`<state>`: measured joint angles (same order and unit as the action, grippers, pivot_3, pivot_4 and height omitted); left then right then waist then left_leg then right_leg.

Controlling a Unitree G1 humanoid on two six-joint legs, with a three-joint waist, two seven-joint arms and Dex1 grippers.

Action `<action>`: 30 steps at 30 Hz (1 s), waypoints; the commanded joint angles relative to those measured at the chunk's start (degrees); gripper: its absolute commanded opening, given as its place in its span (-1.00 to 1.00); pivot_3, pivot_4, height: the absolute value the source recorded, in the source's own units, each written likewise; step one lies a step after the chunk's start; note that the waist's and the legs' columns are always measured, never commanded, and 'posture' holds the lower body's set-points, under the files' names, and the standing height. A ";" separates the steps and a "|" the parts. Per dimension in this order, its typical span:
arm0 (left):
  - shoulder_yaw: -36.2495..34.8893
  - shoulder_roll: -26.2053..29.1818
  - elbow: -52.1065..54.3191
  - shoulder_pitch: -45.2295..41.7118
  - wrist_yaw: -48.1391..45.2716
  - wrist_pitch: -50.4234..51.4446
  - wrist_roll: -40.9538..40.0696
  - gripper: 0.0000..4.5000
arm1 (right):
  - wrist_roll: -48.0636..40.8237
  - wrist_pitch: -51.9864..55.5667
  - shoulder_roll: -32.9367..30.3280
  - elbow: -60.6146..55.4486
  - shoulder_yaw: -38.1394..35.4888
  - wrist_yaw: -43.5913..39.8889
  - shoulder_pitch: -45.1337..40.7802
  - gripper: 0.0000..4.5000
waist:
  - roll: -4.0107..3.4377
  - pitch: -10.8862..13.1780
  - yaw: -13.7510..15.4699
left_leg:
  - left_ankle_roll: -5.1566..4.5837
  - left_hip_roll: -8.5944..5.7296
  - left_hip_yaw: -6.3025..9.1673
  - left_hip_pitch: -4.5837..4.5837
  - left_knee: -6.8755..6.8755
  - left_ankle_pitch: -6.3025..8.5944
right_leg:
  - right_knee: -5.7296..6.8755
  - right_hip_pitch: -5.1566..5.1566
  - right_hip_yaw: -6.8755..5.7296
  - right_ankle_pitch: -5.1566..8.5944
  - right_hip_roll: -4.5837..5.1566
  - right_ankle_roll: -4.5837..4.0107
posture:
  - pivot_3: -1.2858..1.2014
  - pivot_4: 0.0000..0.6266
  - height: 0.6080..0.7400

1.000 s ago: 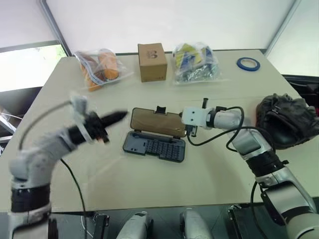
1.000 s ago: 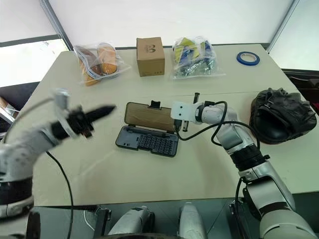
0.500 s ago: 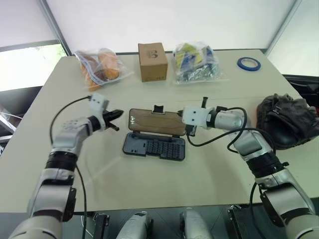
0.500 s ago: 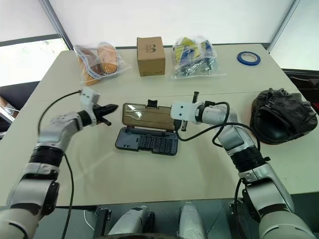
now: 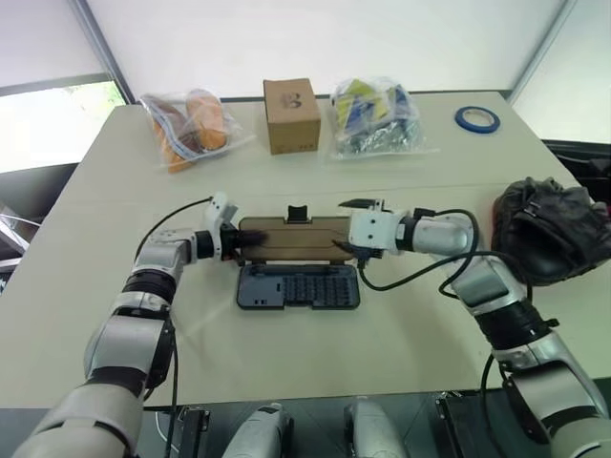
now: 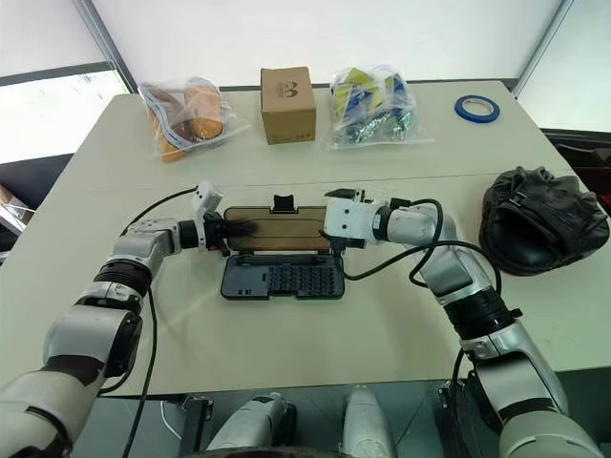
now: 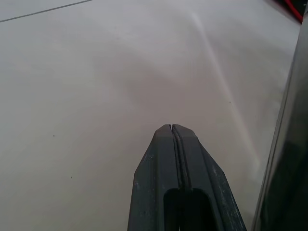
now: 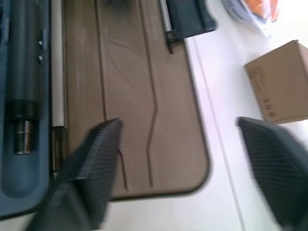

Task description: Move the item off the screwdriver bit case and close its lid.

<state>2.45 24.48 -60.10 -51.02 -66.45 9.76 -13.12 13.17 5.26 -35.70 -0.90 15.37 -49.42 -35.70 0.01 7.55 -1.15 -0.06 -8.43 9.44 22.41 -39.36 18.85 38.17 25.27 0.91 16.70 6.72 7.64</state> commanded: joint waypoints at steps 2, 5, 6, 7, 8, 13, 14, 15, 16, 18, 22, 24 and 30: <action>-2.96 0.88 2.55 -1.50 -2.16 1.49 -1.45 -1.00 | -18.61 29.35 -4.60 -17.09 -12.90 -9.41 -0.03 0.99 | 0.02 0.01 0.14 | 0.00 -0.01 0.03 0.11 -0.05 0.00 | -0.01 0.03 -0.01 0.00 0.04 0.00 | 0.03 -0.52 1.00; -2.44 2.29 13.55 0.92 -10.34 9.89 -5.16 -1.00 | -34.41 47.67 -4.93 -23.70 -25.51 -10.29 -1.72 0.99 | 0.06 0.04 0.17 | -0.01 0.00 0.14 0.23 -0.12 0.00 | -0.02 0.04 -0.02 0.00 0.06 -0.01 | 0.03 -0.52 1.00; -1.23 3.10 18.43 2.62 -13.02 12.78 -5.89 -1.00 | -36.12 49.87 -5.00 -24.48 -27.35 -9.26 -2.04 0.99 | 0.06 0.04 0.16 | -0.01 0.01 0.16 0.26 -0.13 0.00 | -0.02 0.04 -0.01 0.00 0.06 -0.01 | 0.03 -0.52 1.00; 0.72 4.50 24.72 5.28 -16.07 15.43 -6.50 -1.00 | -36.73 51.19 -5.23 -24.70 -28.38 -7.81 -2.26 0.99 | 0.06 0.04 0.10 | -0.01 0.01 0.16 0.25 -0.12 0.00 | -0.03 0.03 -0.01 0.00 0.07 -0.01 | 0.03 -0.52 1.00; 2.38 5.77 29.99 7.60 -18.06 17.49 -6.85 -1.00 | -37.11 51.89 -5.59 -24.77 -28.84 -6.64 -2.29 0.99 | 0.06 0.04 -0.08 | -0.01 0.01 0.16 0.21 -0.11 0.00 | -0.02 0.02 0.00 0.00 0.07 -0.01 | 0.03 -0.52 1.00; 11.75 15.24 50.70 18.32 -25.58 20.75 -5.97 -1.00 | -38.35 51.65 -6.87 -25.30 -26.87 -3.40 -0.83 0.99 | 0.01 0.03 -0.05 | 0.00 0.05 0.04 0.03 0.10 0.00 | -0.02 -0.02 0.12 0.00 0.07 -0.01 | 0.03 -0.52 1.00; 12.14 16.21 51.68 19.06 -25.94 19.52 -5.29 -1.00 | -38.79 51.76 -6.81 -25.82 -26.11 -2.96 -0.54 0.99 | 0.01 0.03 0.00 | 0.00 0.05 0.03 0.03 0.10 0.00 | -0.03 -0.01 0.12 0.00 0.06 -0.01 | 0.03 -0.52 1.00; 10.87 15.64 50.43 17.71 -24.44 19.80 -5.78 -1.00 | -39.25 51.91 -6.67 -26.91 -24.82 -2.69 0.11 0.99 | 0.01 0.03 0.12 | 0.00 0.06 0.03 0.03 0.09 0.00 | -0.04 -0.01 0.12 0.00 0.06 -0.01 | 0.03 -0.52 1.00; 9.00 14.41 48.30 15.49 -22.24 20.73 -6.73 -1.00 | -39.65 52.01 -6.55 -27.99 -23.51 -2.42 0.83 0.99 | 0.02 0.04 0.60 | 0.00 0.06 0.03 0.03 0.05 0.00 | -0.03 -0.03 0.11 0.00 0.06 -0.01 | 0.03 -0.52 1.00; 4.76 11.77 43.85 9.65 -18.19 22.50 -9.28 -1.00 | -39.63 51.07 -6.84 -30.60 -19.95 -2.23 2.96 0.99 | 0.11 0.09 1.64 | 0.00 0.05 0.13 0.06 -0.15 -0.01 | -0.04 -0.16 0.03 0.00 0.05 -0.01 | 0.03 -0.52 1.00; 1.67 9.79 39.86 3.00 -15.76 23.02 -10.70 -1.00 | -42.54 53.23 -5.00 -34.01 -17.16 -0.06 4.97 0.99 | 0.23 0.16 1.66 | -0.07 -0.03 0.15 0.28 -0.58 0.04 | -0.02 -0.17 0.00 0.00 0.06 0.00 | 0.03 -0.52 1.00; 1.26 8.06 36.72 0.53 -13.23 20.28 -9.31 -1.00 | -44.40 54.21 -5.44 -36.20 -15.36 -0.36 6.62 0.99 | 0.23 0.16 1.60 | -0.12 -0.07 0.12 0.26 -0.60 0.06 | -0.01 -0.19 0.00 -0.01 0.10 0.00 | 0.03 -0.52 1.00; 6.98 2.97 20.23 -4.59 -7.86 2.39 2.32 -1.00 | -44.63 52.29 -5.96 -39.59 -7.02 0.30 14.72 -0.05 | 0.30 0.17 1.66 | -0.12 -0.08 0.12 0.21 -0.62 0.07 | -0.02 -0.26 -0.04 -0.01 0.10 0.01 | 0.03 -0.52 1.00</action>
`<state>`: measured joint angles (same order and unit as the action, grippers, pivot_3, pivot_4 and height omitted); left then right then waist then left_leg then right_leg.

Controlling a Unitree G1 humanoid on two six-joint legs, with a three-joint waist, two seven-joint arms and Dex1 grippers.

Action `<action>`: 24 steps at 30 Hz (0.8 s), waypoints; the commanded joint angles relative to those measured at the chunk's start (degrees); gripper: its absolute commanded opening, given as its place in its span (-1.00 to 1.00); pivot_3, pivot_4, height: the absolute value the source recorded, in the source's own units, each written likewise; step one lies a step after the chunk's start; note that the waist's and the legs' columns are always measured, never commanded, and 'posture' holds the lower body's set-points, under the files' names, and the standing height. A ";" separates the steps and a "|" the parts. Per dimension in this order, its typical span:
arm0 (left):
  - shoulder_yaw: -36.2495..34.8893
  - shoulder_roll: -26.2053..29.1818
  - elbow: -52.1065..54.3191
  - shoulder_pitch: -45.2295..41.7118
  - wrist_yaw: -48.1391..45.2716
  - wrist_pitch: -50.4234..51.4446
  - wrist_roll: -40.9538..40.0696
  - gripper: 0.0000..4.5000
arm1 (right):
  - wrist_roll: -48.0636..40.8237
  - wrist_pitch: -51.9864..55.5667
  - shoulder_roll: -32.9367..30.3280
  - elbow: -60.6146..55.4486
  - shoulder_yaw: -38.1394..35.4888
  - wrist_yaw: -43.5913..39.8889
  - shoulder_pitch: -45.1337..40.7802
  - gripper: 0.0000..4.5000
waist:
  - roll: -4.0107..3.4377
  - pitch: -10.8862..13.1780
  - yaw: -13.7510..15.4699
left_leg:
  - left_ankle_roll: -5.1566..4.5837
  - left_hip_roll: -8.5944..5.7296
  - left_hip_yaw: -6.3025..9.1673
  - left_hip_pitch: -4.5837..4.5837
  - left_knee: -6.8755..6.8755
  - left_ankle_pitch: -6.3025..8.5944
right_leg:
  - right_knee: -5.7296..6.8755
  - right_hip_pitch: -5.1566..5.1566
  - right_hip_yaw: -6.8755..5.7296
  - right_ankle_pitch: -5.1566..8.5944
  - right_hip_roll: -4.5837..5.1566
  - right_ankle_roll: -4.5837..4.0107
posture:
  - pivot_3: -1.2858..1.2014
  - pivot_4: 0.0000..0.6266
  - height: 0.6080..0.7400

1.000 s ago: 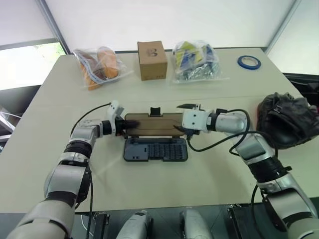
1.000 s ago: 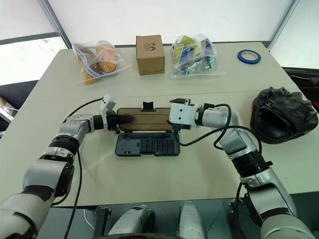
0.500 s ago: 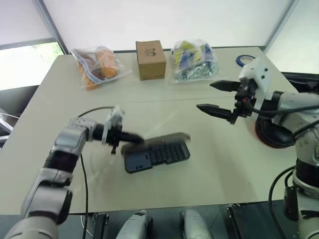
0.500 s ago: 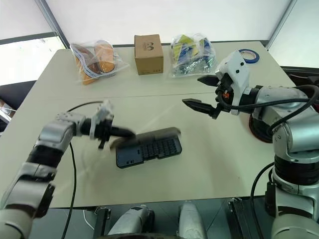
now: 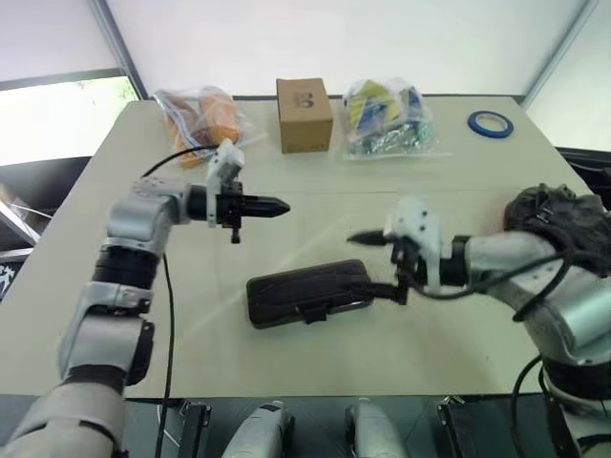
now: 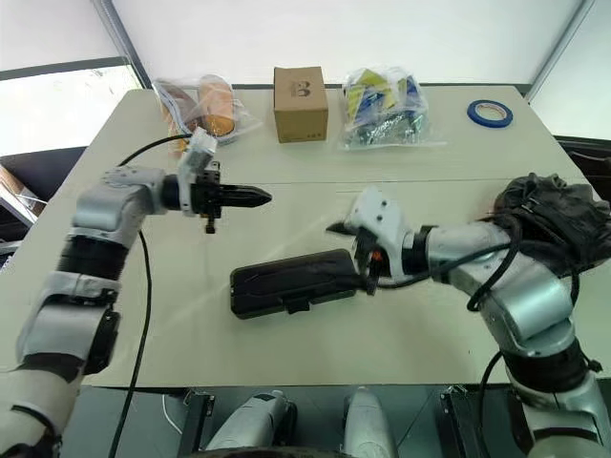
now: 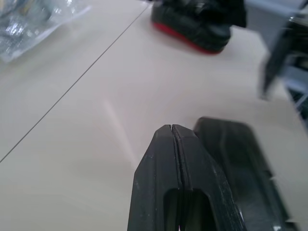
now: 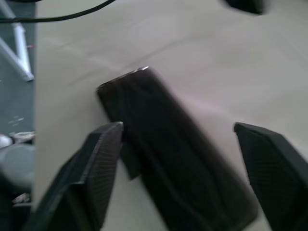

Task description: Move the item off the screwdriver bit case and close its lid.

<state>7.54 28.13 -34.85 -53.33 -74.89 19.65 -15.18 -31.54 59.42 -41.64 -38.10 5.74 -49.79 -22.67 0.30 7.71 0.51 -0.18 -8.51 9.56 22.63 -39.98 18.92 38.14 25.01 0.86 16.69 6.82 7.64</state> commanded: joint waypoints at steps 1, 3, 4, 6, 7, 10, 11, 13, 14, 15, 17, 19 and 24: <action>3.06 -1.64 -7.61 -2.96 0.12 -9.30 5.78 -1.00 | 1.44 -3.04 -0.30 -2.47 5.06 1.11 3.42 -0.29 | 0.01 0.01 0.00 | 0.00 0.00 0.00 0.00 -0.01 0.00 | 0.00 0.00 0.00 0.00 0.00 0.00 | 0.03 -0.52 1.00; 5.87 -3.46 -12.36 -4.34 -1.99 -13.17 8.80 -1.00 | 4.42 -5.17 -0.58 -2.01 9.53 2.55 6.43 -0.77 | 0.01 0.00 0.07 | 0.00 0.00 0.00 0.00 0.00 0.00 | 0.01 0.01 -0.01 0.00 -0.01 0.00 | 0.03 -0.52 1.00; 6.86 -4.27 -14.24 -5.00 -3.16 -14.28 9.79 -1.00 | 5.67 -5.97 -0.52 -1.73 11.14 3.34 7.37 -0.99 | 0.02 0.00 0.13 | 0.00 -0.01 0.00 0.01 -0.01 0.00 | 0.01 0.02 -0.01 0.00 0.00 0.00 | 0.03 -0.52 1.00; 8.07 -5.25 -17.04 -6.02 -5.10 -16.35 11.38 -1.00 | 7.10 -6.47 0.14 -1.56 12.68 5.12 8.13 -0.99 | 0.02 0.01 0.03 | 0.00 -0.02 0.00 0.02 -0.03 0.00 | 0.00 0.01 -0.01 0.00 -0.01 0.00 | 0.03 -0.52 1.00; 8.91 -5.71 -18.42 -6.53 -6.24 -17.46 12.41 -1.00 | 7.44 -6.30 0.99 -1.45 13.13 6.20 8.19 -0.99 | 0.03 0.01 0.00 | 0.00 -0.03 -0.01 0.02 -0.05 0.00 | 0.01 0.01 -0.01 0.00 0.00 0.00 | 0.03 -0.52 1.00; 10.16 -7.39 -22.38 -8.19 -8.16 -19.80 14.58 -1.00 | 8.92 -6.20 3.15 -0.56 14.62 8.96 7.91 -0.99 | 0.04 0.01 -0.11 | 0.00 -0.01 0.00 0.02 -0.05 0.00 | 0.01 0.01 -0.01 0.00 -0.02 0.00 | 0.03 -0.52 1.00; 10.25 -7.97 -23.69 -8.74 -8.41 -20.29 15.16 -1.00 | 9.87 -6.59 3.90 0.32 15.21 9.82 7.62 -0.99 | 0.04 0.01 -0.15 | 0.00 0.00 0.01 0.02 -0.05 0.00 | 0.03 0.01 -0.01 0.00 -0.02 0.00 | 0.03 -0.52 1.00; 10.56 -8.96 -25.95 -9.56 -8.97 -21.72 16.44 -1.00 | 12.52 -7.93 5.40 3.05 16.47 11.81 6.64 -0.99 | 0.06 0.00 -0.21 | 0.00 -0.01 0.00 0.01 -0.06 0.00 | 0.03 0.01 -0.01 0.00 -0.02 0.00 | 0.03 -0.52 1.00; 10.74 -9.32 -26.79 -9.79 -9.19 -22.43 17.05 -1.00 | 13.54 -8.43 6.13 4.28 16.85 12.66 6.19 -0.99 | 0.06 0.00 -0.25 | 0.00 -0.02 0.00 0.01 -0.06 0.00 | 0.03 0.01 -0.01 0.00 -0.02 0.00 | 0.03 -0.52 1.00; 10.97 -9.72 -27.43 -9.94 -9.56 -23.05 17.68 -1.00 | 14.28 -8.76 6.92 5.47 16.95 13.46 5.66 -0.99 | 0.06 0.00 -0.30 | 0.00 -0.02 -0.01 0.01 -0.05 0.00 | 0.03 0.01 -0.01 0.00 -0.02 0.00 | 0.03 -0.52 1.00; 11.63 -10.51 -28.15 -9.91 -10.60 -23.88 18.82 -1.00 | 15.40 -9.24 8.11 7.28 16.97 14.63 4.92 -0.99 | 0.06 0.00 -0.30 | 0.00 -0.01 0.01 0.01 -0.04 0.00 | 0.04 0.02 -0.02 0.00 -0.03 0.00 | 0.03 -0.52 1.00; 12.43 -11.02 -28.27 -9.36 -12.63 -24.16 19.68 -1.00 | 16.56 -9.60 8.44 8.36 17.42 15.19 4.61 -0.99 | 0.10 -0.02 -0.39 | 0.00 -0.01 0.01 0.01 -0.06 0.00 | 0.07 0.03 -0.02 0.00 -0.03 0.00 | 0.03 -0.52 1.00; 15.85 -11.15 -24.37 -4.49 -17.61 -24.13 20.59 -1.00 | 18.56 -9.73 9.53 9.97 17.90 16.95 4.46 -0.99 | 0.16 -0.07 -1.44 | 0.00 0.01 0.04 -0.07 0.02 0.00 | 0.11 0.01 -0.02 0.00 -0.04 0.00 | 0.03 -0.52 1.00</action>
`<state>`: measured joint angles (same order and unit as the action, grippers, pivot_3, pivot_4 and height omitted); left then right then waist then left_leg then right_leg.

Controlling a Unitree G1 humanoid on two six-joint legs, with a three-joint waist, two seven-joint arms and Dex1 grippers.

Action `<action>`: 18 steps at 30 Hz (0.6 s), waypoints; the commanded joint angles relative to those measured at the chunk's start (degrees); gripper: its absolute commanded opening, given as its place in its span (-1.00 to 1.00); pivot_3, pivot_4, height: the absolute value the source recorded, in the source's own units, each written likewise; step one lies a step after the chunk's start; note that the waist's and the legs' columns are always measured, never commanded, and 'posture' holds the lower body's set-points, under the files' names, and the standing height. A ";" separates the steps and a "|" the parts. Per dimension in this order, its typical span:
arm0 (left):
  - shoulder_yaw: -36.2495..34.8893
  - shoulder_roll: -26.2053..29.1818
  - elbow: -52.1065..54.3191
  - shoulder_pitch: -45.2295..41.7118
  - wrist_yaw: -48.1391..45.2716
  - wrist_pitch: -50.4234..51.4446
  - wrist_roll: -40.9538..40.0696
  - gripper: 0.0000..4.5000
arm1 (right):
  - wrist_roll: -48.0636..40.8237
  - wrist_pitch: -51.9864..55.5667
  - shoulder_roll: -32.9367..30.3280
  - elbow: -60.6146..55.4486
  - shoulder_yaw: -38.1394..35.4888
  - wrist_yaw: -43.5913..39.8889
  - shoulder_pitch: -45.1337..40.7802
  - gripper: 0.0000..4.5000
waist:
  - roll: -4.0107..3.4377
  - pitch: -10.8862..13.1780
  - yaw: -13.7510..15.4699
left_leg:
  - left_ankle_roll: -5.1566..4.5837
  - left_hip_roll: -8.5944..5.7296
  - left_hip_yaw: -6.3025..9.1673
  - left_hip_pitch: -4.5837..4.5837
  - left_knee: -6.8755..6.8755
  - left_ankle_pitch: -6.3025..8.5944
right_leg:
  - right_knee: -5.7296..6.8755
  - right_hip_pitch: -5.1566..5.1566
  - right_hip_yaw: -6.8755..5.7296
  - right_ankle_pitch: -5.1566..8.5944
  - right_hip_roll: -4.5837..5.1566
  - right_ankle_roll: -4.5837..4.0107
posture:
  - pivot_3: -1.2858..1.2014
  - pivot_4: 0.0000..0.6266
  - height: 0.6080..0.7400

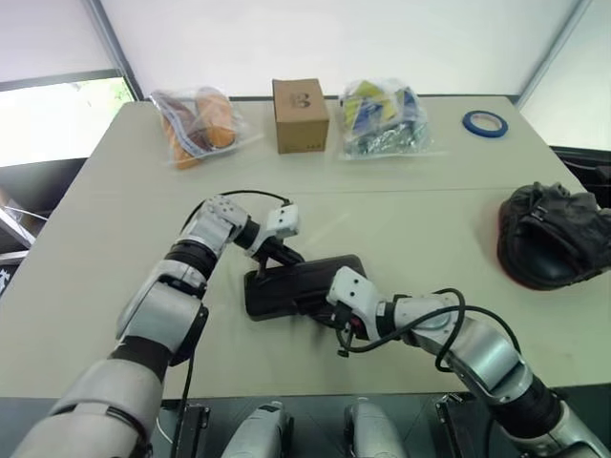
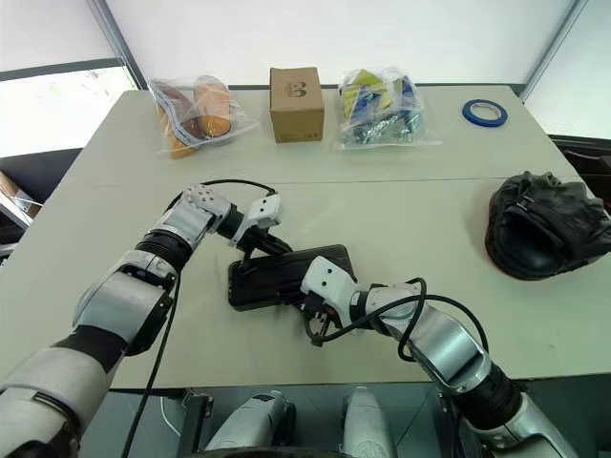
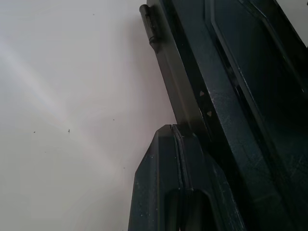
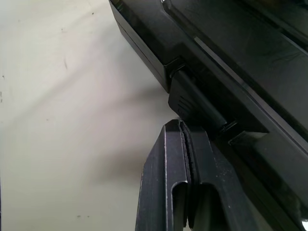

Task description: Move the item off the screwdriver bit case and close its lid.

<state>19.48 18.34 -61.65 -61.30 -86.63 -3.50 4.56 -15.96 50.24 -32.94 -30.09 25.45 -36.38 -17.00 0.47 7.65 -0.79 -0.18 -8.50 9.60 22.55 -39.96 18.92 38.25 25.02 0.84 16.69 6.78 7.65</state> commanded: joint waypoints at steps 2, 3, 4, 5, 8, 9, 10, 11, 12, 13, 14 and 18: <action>5.32 -1.17 4.78 5.80 -5.87 -0.82 0.88 -1.00 | 3.63 -0.49 1.16 2.37 -1.66 3.99 -1.35 -0.99 | 0.02 -0.04 -0.27 | 0.00 0.01 0.00 -0.05 0.05 0.00 | 0.02 0.00 0.01 0.00 0.00 0.00 | 0.03 -0.52 1.00; 5.72 -1.07 5.92 6.79 -5.87 -0.60 0.83 -1.00 | 4.02 -0.53 1.16 2.53 -1.45 4.16 -1.36 -0.99 | 0.03 -0.07 -0.27 | 0.00 0.02 0.00 -0.07 0.07 0.00 | 0.02 0.00 0.01 0.00 -0.01 0.00 | 0.03 -0.52 1.00; 5.88 -1.00 7.06 7.85 -5.87 -0.39 0.89 -1.00 | 4.54 -0.47 1.18 2.82 -1.14 4.44 -1.41 -0.99 | 0.06 -0.10 -0.25 | 0.00 0.03 0.00 -0.08 0.07 0.00 | 0.02 -0.01 0.01 0.00 -0.01 0.00 | 0.03 -0.52 1.00; 5.91 -0.92 7.97 8.57 -5.87 -0.15 0.94 -1.00 | 4.93 -0.42 1.21 3.01 -0.95 4.60 -1.43 -0.99 | 0.16 -0.17 -0.24 | 0.00 0.02 0.01 -0.11 0.07 0.00 | 0.04 -0.04 0.01 0.00 -0.01 0.00 | 0.03 -0.52 1.00; 5.77 -0.90 10.45 10.60 -5.87 1.74 0.44 -1.00 | 5.80 0.06 1.82 3.55 -0.74 5.46 -1.67 -0.99 | 0.35 -0.35 -0.25 | 0.00 0.04 0.03 -0.16 0.09 0.00 | 0.01 -0.11 0.00 0.00 -0.04 0.00 | 0.03 -0.52 1.00; 5.24 -1.04 10.73 10.96 -5.48 1.63 0.63 -1.00 | 5.93 0.19 2.01 3.55 -0.69 5.56 -1.74 -0.99 | 0.38 -0.40 -0.26 | 0.00 0.04 0.04 -0.18 0.09 0.00 | 0.01 -0.12 0.00 0.00 -0.04 0.00 | 0.03 -0.52 1.00; 4.43 -1.35 10.33 10.91 -4.04 1.03 0.86 -1.00 | 6.00 0.37 2.14 3.28 -0.68 5.53 -1.76 -0.99 | 0.42 -0.47 -0.24 | 0.00 0.05 0.04 -0.19 0.10 0.00 | 0.01 -0.13 0.00 0.00 -0.04 0.00 | 0.03 -0.52 1.00; 2.89 -1.95 8.94 10.22 -1.19 0.03 0.85 -1.00 | 5.69 0.85 2.44 2.50 -1.14 5.59 -1.53 -0.99 | 0.44 -0.50 -0.19 | 0.00 0.05 0.05 -0.21 0.10 0.00 | 0.01 -0.15 0.00 0.00 -0.04 0.00 | 0.03 -0.52 1.00; 0.81 -2.81 6.79 8.89 3.13 -0.93 0.56 -1.00 | 5.35 1.21 2.40 1.42 -1.59 5.48 -1.27 -0.99 | 0.42 -0.54 -0.12 | 0.00 0.05 0.05 -0.21 0.10 0.00 | 0.01 -0.16 0.00 0.00 -0.04 0.00 | 0.03 -0.52 1.00; -0.92 -3.47 4.37 7.25 8.46 -2.01 0.82 -1.00 | 4.96 1.26 2.37 0.28 -2.10 5.35 -0.98 -0.99 | 0.42 -0.57 0.17 | 0.00 0.04 0.05 -0.25 0.08 0.00 | -0.02 -0.23 -0.01 0.00 -0.04 0.00 | 0.03 -0.52 1.00; -2.52 -3.86 2.46 5.90 12.49 -3.66 0.91 -1.00 | 4.65 1.26 2.68 -0.67 -2.71 5.62 -0.68 -0.99 | 0.42 -0.57 0.67 | 0.00 0.03 0.08 -0.30 0.04 0.00 | -0.04 -0.35 -0.01 0.00 -0.04 0.00 | 0.03 -0.52 1.00; -8.14 -4.10 -2.66 1.18 20.41 -5.91 -0.90 -1.00 | 4.02 2.42 4.62 -4.28 -5.90 8.28 0.28 -0.99 | 0.45 -0.55 1.66 | 0.02 -0.11 0.16 -0.30 -0.22 -0.03 | -0.12 -0.56 0.03 0.00 -0.02 0.00 | 0.03 -0.52 1.00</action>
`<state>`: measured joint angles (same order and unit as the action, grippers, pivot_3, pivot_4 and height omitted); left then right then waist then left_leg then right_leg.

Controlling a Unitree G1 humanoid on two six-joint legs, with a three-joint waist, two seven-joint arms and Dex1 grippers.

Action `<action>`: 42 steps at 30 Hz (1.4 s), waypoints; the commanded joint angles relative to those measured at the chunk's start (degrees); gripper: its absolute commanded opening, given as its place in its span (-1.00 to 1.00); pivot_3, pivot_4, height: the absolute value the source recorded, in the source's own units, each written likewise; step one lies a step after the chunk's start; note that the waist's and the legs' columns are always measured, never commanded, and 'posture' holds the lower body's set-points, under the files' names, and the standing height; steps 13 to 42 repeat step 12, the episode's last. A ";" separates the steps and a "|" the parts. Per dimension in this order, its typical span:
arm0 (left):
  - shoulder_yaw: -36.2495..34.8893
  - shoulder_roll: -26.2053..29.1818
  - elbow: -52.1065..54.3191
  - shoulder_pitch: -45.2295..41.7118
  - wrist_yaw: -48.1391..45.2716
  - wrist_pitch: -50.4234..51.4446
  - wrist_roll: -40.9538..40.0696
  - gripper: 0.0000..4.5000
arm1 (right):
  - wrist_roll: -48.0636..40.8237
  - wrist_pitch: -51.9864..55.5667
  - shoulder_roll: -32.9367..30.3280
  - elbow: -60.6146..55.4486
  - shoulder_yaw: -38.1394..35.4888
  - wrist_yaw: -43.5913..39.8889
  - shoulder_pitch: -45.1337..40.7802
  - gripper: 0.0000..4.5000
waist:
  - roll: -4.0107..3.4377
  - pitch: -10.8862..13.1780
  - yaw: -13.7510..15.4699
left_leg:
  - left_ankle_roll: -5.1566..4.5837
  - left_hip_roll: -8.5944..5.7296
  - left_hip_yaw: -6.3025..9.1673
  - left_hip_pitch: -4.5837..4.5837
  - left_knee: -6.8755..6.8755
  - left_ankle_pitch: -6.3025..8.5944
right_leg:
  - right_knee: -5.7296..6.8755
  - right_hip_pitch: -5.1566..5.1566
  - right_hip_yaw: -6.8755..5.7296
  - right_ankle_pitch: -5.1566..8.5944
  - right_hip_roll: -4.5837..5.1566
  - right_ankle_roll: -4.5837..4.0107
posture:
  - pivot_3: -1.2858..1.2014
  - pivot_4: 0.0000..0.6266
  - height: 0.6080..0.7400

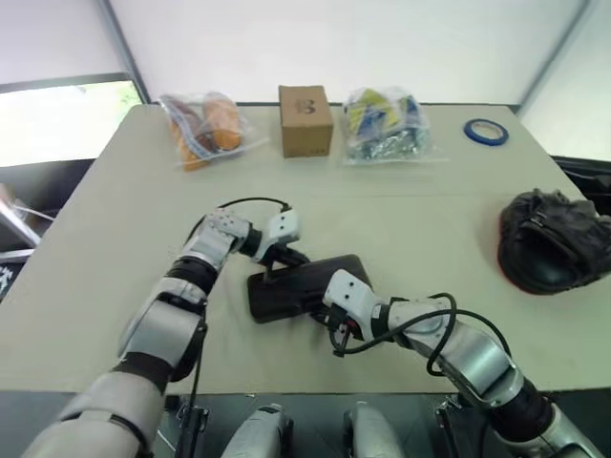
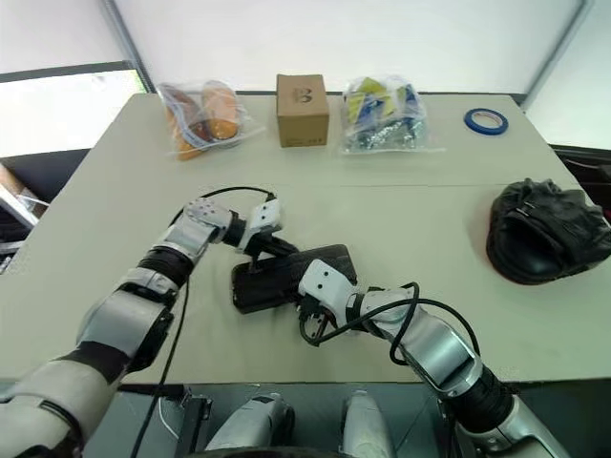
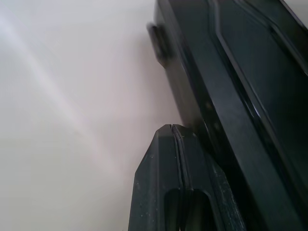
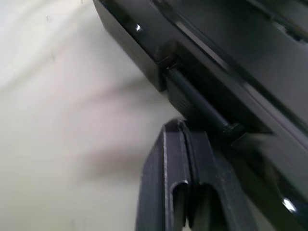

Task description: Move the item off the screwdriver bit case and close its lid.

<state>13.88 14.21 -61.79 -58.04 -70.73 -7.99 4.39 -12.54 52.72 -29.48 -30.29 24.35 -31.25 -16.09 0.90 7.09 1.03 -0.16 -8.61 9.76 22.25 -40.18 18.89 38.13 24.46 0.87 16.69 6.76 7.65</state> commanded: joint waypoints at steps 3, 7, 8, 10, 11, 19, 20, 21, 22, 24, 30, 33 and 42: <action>-5.67 1.37 -3.19 -3.52 5.01 -1.34 -2.77 -1.00 | -2.51 4.58 1.50 -10.43 -9.32 3.69 1.04 -0.99 | 0.00 0.02 -0.58 | 0.00 0.03 -0.03 0.09 0.06 0.00 | 0.09 0.21 0.04 0.00 0.01 0.01 | 0.03 -0.52 1.00; -10.24 5.48 0.73 -2.38 1.71 1.54 -6.95 -1.00 | -12.94 15.10 0.52 -21.86 -21.92 -0.23 4.70 -0.99 | 0.00 0.02 -1.62 | 0.01 0.07 -0.02 0.26 0.19 0.01 | 0.21 0.57 0.03 0.00 0.04 0.00 | 0.03 -0.52 1.00; -11.40 6.87 2.64 -1.58 0.93 3.21 -8.26 -1.00 | -16.39 17.13 -0.64 -24.27 -25.69 -2.43 5.90 -0.99 | -0.01 0.02 -1.73 | 0.00 0.07 -0.01 0.29 0.20 0.01 | 0.21 0.59 0.03 0.00 0.04 0.00 | 0.03 -0.52 1.00; -13.30 9.19 6.87 0.17 0.30 6.92 -10.44 -1.00 | -21.47 19.49 -2.14 -26.28 -32.53 -5.02 6.82 -0.99 | -0.02 0.03 -1.90 | -0.03 0.07 -0.01 0.31 0.28 0.03 | 0.20 0.58 0.03 0.00 0.04 0.00 | 0.03 -0.52 1.00; -14.27 10.56 10.23 1.75 -0.08 9.24 -11.76 -1.00 | -22.23 19.87 -1.84 -24.92 -36.00 -4.39 6.09 -0.99 | -0.02 0.03 -2.00 | -0.04 0.07 -0.02 0.30 0.27 0.03 | 0.20 0.55 0.03 0.00 0.03 0.00 | 0.03 -0.52 1.00; -15.24 12.04 14.38 3.88 -0.01 11.55 -12.93 -1.00 | -21.88 19.48 -1.48 -22.31 -39.07 -2.95 4.84 -0.99 | -0.02 0.03 -2.00 | -0.04 0.07 -0.03 0.29 0.25 0.04 | 0.15 0.52 0.03 0.00 0.03 0.00 | 0.03 -0.52 1.00; -15.24 12.04 14.38 3.88 -0.01 11.55 -12.93 -1.00 | -21.88 19.48 -1.48 -22.31 -39.07 -2.95 4.84 -0.99 | -0.02 0.03 -2.00 | -0.04 0.07 -0.03 0.29 0.25 0.04 | 0.15 0.52 0.03 0.00 0.03 0.00 | 0.03 -0.52 1.00; -15.24 12.04 14.38 3.88 -0.01 11.55 -12.93 -1.00 | -21.88 19.48 -1.48 -22.31 -39.07 -2.95 4.84 -0.99 | -0.02 0.03 -2.00 | -0.04 0.07 -0.03 0.29 0.25 0.04 | 0.15 0.52 0.03 0.00 0.03 0.00 | 0.03 -0.52 1.00; -15.24 12.04 14.38 3.88 -0.01 11.55 -12.93 -1.00 | -21.88 19.48 -1.48 -22.31 -39.07 -2.95 4.84 -0.99 | -0.02 0.03 -2.00 | -0.04 0.07 -0.03 0.29 0.25 0.04 | 0.15 0.52 0.03 0.00 0.03 0.00 | 0.03 -0.52 1.00; -15.24 12.04 14.38 3.88 -0.01 11.55 -12.93 -1.00 | -21.88 19.48 -1.48 -22.31 -39.07 -2.95 4.84 -0.99 | -0.02 0.03 -2.00 | -0.04 0.07 -0.03 0.29 0.25 0.04 | 0.15 0.52 0.03 0.00 0.03 0.00 | 0.03 -0.52 1.00; -15.24 12.04 14.38 3.88 -0.01 11.55 -12.93 -1.00 | -21.88 19.48 -1.48 -22.31 -39.07 -2.95 4.84 -0.99 | -0.02 0.03 -2.00 | -0.04 0.07 -0.03 0.29 0.25 0.04 | 0.15 0.52 0.03 0.00 0.03 0.00 | 0.03 -0.52 1.00; -15.24 12.04 14.38 3.88 -0.01 11.55 -12.93 -1.00 | -21.88 19.48 -1.48 -22.31 -39.07 -2.95 4.84 -0.99 | -0.02 0.03 -2.00 | -0.04 0.07 -0.03 0.29 0.25 0.04 | 0.15 0.52 0.03 0.00 0.03 0.00 | 0.03 -0.52 1.00; -15.24 12.04 14.38 3.88 -0.01 11.55 -12.93 -1.00 | -21.88 19.48 -1.48 -22.31 -39.07 -2.95 4.84 -0.99 | -0.02 0.03 -2.00 | -0.04 0.07 -0.03 0.29 0.25 0.04 | 0.15 0.52 0.03 0.00 0.03 0.00 | 0.03 -0.52 1.00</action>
